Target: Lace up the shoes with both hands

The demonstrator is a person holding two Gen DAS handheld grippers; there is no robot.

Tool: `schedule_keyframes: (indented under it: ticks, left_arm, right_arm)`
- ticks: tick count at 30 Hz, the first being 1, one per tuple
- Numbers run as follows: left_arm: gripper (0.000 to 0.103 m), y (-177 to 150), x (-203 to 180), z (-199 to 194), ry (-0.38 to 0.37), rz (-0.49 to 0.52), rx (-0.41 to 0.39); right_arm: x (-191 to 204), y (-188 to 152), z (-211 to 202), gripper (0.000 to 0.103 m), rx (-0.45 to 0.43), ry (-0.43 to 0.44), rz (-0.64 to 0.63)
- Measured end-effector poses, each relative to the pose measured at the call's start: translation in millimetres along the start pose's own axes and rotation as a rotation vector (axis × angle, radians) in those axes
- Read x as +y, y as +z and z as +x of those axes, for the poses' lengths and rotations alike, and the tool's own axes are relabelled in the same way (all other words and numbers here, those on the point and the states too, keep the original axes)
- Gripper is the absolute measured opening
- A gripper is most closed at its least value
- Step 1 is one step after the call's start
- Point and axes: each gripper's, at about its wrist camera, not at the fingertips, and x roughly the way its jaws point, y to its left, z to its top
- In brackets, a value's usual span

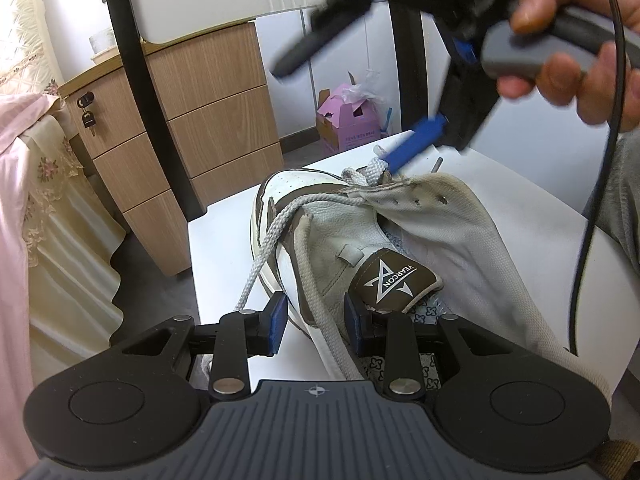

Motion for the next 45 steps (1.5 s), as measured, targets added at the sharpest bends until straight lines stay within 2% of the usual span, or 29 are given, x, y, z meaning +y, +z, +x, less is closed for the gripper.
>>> schedule_keyframes:
  ticks: [2, 4, 7, 9, 16, 18, 22, 27, 28, 30, 33, 34, 35, 38, 41, 43, 45]
  left_arm:
    - [0.034, -0.2, -0.5, 0.1, 0.001, 0.002, 0.0]
    - [0.034, -0.1, -1.3, 0.2, 0.003, 0.003, 0.0]
    - [0.034, 0.1, -3.0, 0.8, 0.006, 0.006, 0.0]
    - [0.034, 0.1, -3.2, 1.1, 0.005, 0.007, 0.0]
    - [0.034, -0.6, -2.9, 0.7, -0.001, 0.003, -0.004]
    - [0.034, -0.2, -2.5, 0.7, -0.002, 0.004, -0.005]
    - [0.034, 1.3, -3.3, 1.4, -0.004, 0.015, -0.001]
    - [0.034, 1.8, -4.2, 1.6, -0.002, 0.023, 0.001]
    - [0.034, 1.7, -4.4, 1.6, -0.002, 0.023, 0.001]
    - [0.034, 2.1, -5.1, 1.7, 0.001, 0.026, 0.002]
    - [0.034, 3.3, -7.4, 1.8, 0.011, 0.033, 0.006]
    - [0.034, 3.4, -7.5, 1.7, 0.012, 0.032, 0.006]
    - [0.034, 3.3, -7.2, 1.4, 0.012, 0.031, 0.007]
    - [0.029, 2.7, -4.2, -0.7, 0.003, 0.015, 0.011]
    - [0.024, 1.2, -1.7, -3.6, 0.001, -0.001, 0.015]
    - [0.024, 0.5, -0.8, -5.0, -0.002, 0.0, 0.015]
    - [0.024, 0.1, -0.7, -6.0, -0.006, 0.004, 0.014]
  right_arm:
    - [-9.7, -3.9, 2.3, 0.102, 0.011, 0.003, 0.033]
    - [-17.0, -8.1, 7.2, 0.102, 0.006, 0.041, 0.06]
    - [-19.7, -11.7, 5.5, 0.103, -0.032, 0.087, 0.058]
    - [-21.4, -12.9, 2.5, 0.103, -0.057, 0.182, 0.057]
    - [-35.4, -15.8, 4.0, 0.103, -0.138, 0.391, 0.119]
    - [-31.9, -14.5, 6.0, 0.103, -0.124, 0.452, 0.121]
    - [-11.3, -10.8, 11.6, 0.103, -0.019, 0.436, 0.014]
    - [6.3, -2.0, -11.0, 0.103, -0.103, 0.445, -0.119]
    - [13.5, -0.1, -20.3, 0.103, -0.143, 0.427, -0.17]
    - [31.6, 0.6, -36.8, 0.103, -0.213, 0.33, -0.295]
    - [57.6, -5.2, -41.7, 0.101, -0.221, 0.166, -0.461]
    - [64.9, -10.8, -37.8, 0.093, -0.204, 0.116, -0.52]
    - [72.2, -16.3, -34.0, 0.075, -0.187, 0.067, -0.579]
    - [86.6, -31.6, -16.2, 0.045, -0.12, -0.051, -0.72]
    - [94.7, -46.4, 8.0, 0.03, -0.035, -0.177, -0.843]
    - [97.6, -58.2, 21.6, 0.026, 0.007, -0.286, -0.944]
    - [102.2, -67.0, 26.6, 0.026, 0.004, -0.359, -1.032]
